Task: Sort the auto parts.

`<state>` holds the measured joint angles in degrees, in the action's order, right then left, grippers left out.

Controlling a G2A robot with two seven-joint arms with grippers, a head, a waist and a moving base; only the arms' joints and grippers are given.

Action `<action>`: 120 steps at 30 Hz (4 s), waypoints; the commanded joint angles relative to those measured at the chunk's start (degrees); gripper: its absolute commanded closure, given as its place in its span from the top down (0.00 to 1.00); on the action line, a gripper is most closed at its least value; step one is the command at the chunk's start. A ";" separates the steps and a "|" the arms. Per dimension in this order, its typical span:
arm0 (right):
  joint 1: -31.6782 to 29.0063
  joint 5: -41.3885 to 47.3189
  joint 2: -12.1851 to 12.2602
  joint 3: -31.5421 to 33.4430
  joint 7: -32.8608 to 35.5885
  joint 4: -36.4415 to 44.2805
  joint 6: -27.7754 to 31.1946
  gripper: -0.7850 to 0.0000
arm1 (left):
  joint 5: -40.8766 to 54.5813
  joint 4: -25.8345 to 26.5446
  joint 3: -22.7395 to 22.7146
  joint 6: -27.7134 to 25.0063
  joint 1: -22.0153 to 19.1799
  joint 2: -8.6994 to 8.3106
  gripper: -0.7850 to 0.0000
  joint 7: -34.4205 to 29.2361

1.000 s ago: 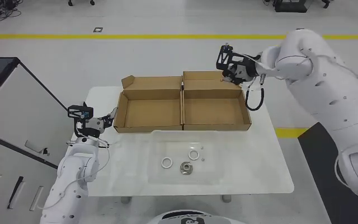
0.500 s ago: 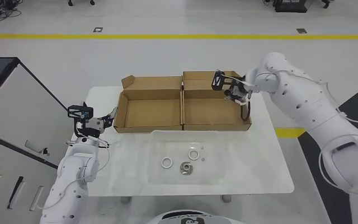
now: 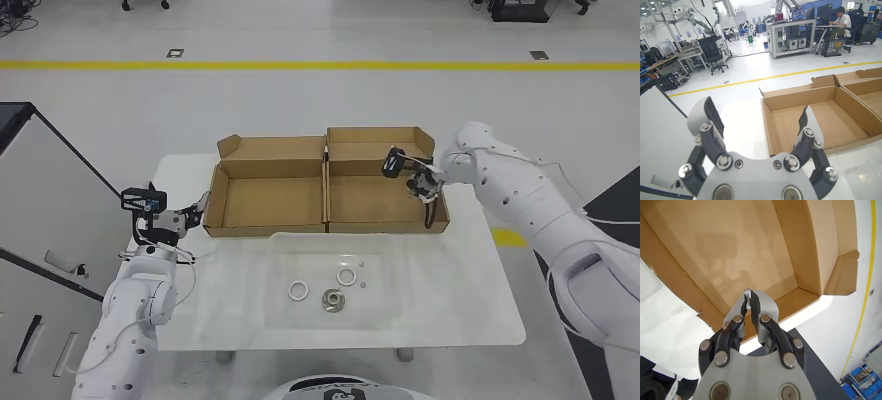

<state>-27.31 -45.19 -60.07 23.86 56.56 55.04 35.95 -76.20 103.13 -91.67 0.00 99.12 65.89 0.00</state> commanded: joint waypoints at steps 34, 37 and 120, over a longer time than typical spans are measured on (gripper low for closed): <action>-1.66 -0.36 -2.89 1.82 -1.58 -6.33 2.38 1.00 | 0.00 0.00 0.00 0.00 0.00 0.00 1.00 0.00; -0.89 -0.89 -2.32 3.11 -2.23 -4.90 3.14 1.00 | 0.00 0.00 0.00 0.00 0.00 0.00 1.00 0.00; -7.27 14.50 8.06 -10.93 14.53 44.42 -4.40 0.58 | 0.00 0.00 0.00 0.00 0.00 0.00 1.00 0.00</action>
<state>-34.51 -30.32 -51.81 12.99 71.32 99.68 31.62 -76.20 103.13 -91.67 0.00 99.12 65.89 0.00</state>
